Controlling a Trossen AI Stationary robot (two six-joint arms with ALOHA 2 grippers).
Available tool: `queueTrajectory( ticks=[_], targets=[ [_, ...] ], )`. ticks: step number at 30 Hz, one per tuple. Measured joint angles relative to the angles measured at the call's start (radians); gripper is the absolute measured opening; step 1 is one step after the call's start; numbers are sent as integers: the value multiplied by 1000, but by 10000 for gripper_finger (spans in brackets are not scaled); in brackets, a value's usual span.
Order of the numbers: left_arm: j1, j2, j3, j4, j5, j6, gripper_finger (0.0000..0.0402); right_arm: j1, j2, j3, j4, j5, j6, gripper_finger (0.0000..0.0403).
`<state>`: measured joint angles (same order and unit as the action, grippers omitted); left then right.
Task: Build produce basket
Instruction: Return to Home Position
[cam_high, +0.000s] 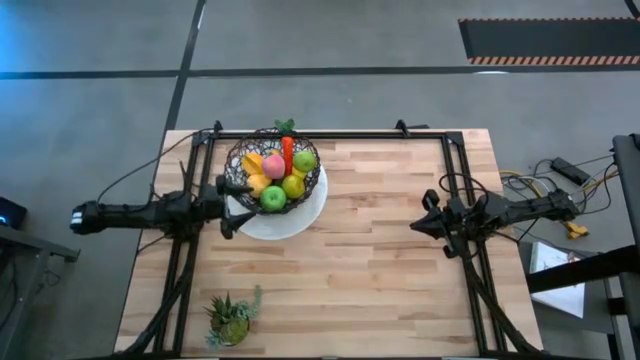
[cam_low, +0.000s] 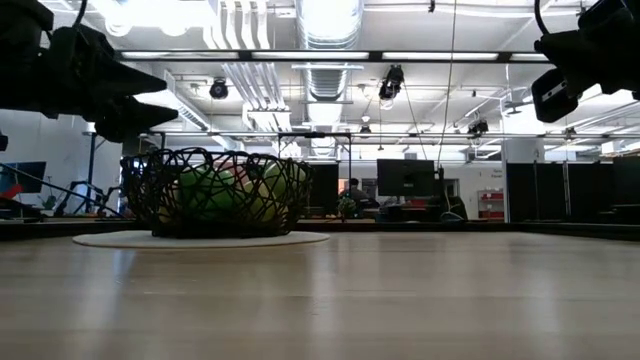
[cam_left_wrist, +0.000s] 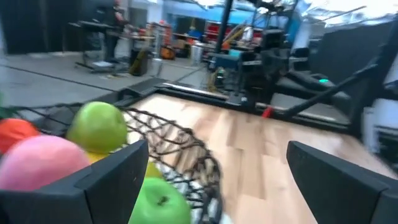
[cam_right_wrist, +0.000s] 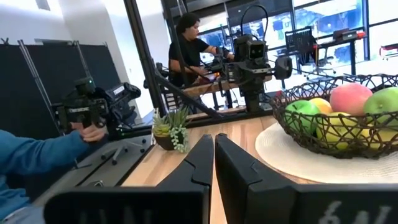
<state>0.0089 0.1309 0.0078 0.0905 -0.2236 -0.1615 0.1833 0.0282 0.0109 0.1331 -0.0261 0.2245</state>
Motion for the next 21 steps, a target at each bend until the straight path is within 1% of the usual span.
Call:
queueTrajectory(
  ticks=[2, 3, 5, 6, 8, 9, 11, 14, 16, 17, 18, 20, 21],
  targets=[
    [-6, -3, 0, 7, -42, 26, 365, 0, 0, 0, -3, 0, 3, 8],
    [-5, -5, 0, 6, -35, 42, 365, 0, 0, 0, -2, 1, 4, 8],
    [-3, -8, -1, 4, 14, 68, 360, 0, 0, 0, -3, 2, 3, 8],
    [-3, -9, -1, 2, 33, 73, 353, 0, 0, 0, -3, 2, 2, 8],
    [-3, -8, -1, 4, 43, 90, 325, 0, 0, 0, -10, 5, -3, 8],
    [-3, -8, -1, 4, 43, 96, 304, 0, 0, 0, -16, 13, -7, 8],
    [-3, -8, -2, 3, 43, 113, 249, 0, -1, 0, -26, 29, -10, 8],
    [-3, -8, -2, -1, 59, 122, 142, 0, -1, 0, -26, 34, -22, 8],
    [-3, -7, -2, -5, 94, 139, 63, 0, -1, 0, -26, 33, -40, 8],
    [-3, -7, -2, -6, 112, 144, 32, 0, -1, 0, -26, 32, -56, 8],
    [-3, -8, -2, -11, 120, 145, 18, 0, -1, 0, -26, 32, -73, 8],
    [-3, -14, -2, -29, 122, 145, 14, -1, -1, 0, -27, 44, -129, 8],
    [-3, -15, -2, -36, 127, 144, 13, -1, -1, 0, -27, 68, -154, 8]
  ],
)
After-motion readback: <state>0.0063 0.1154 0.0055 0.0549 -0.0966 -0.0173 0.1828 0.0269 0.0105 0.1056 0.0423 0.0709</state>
